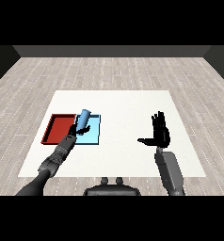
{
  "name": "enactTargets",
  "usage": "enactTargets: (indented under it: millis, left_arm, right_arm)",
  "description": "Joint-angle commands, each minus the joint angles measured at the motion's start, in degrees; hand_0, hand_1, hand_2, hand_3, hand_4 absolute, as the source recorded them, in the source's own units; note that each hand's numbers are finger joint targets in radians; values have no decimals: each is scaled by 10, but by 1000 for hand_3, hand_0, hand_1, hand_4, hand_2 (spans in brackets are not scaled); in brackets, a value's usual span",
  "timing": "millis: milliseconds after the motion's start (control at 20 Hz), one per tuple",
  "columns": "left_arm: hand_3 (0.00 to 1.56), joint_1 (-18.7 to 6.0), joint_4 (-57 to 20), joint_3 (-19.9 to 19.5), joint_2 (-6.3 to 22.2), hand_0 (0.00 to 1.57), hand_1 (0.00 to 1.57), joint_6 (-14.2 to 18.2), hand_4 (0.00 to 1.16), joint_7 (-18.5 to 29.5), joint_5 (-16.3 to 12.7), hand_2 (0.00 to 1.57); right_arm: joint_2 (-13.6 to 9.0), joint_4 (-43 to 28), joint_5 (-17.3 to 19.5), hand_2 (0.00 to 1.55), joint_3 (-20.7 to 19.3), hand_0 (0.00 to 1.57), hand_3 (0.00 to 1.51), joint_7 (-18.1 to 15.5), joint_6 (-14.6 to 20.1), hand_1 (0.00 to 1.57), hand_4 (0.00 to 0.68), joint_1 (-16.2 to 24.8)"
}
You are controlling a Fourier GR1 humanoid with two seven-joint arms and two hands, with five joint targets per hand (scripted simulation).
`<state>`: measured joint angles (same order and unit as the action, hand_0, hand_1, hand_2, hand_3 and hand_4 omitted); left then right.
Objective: Pick the blue can and put it in the blue box
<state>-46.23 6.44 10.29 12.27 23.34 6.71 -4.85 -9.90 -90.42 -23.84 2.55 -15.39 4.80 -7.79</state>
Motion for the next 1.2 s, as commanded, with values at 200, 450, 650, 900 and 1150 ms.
enactTargets:
  millis: [200,450,650,900,1150]
  left_arm:
    - [0,17,-48,-25,-8,1571,1571,-53,699,-29,-14,1480]
    - [0,13,-63,1,-8,0,0,-46,588,-43,20,0]
    - [0,17,-51,-6,2,0,0,20,0,-12,22,0]
    - [0,19,33,-71,-21,0,0,159,0,91,-35,0]
    - [0,45,159,-97,-16,0,0,111,0,259,-59,0]
  right_arm:
    - [-1,12,-11,0,-16,0,0,-6,-16,0,0,-5]
    - [2,22,-9,0,-12,0,0,-42,-46,0,0,24]
    - [7,4,-20,0,-18,0,0,-27,-41,0,0,17]
    - [9,0,-32,0,-24,0,0,-21,-46,0,0,9]
    - [3,-7,-31,0,-24,0,0,-33,-62,0,0,36]
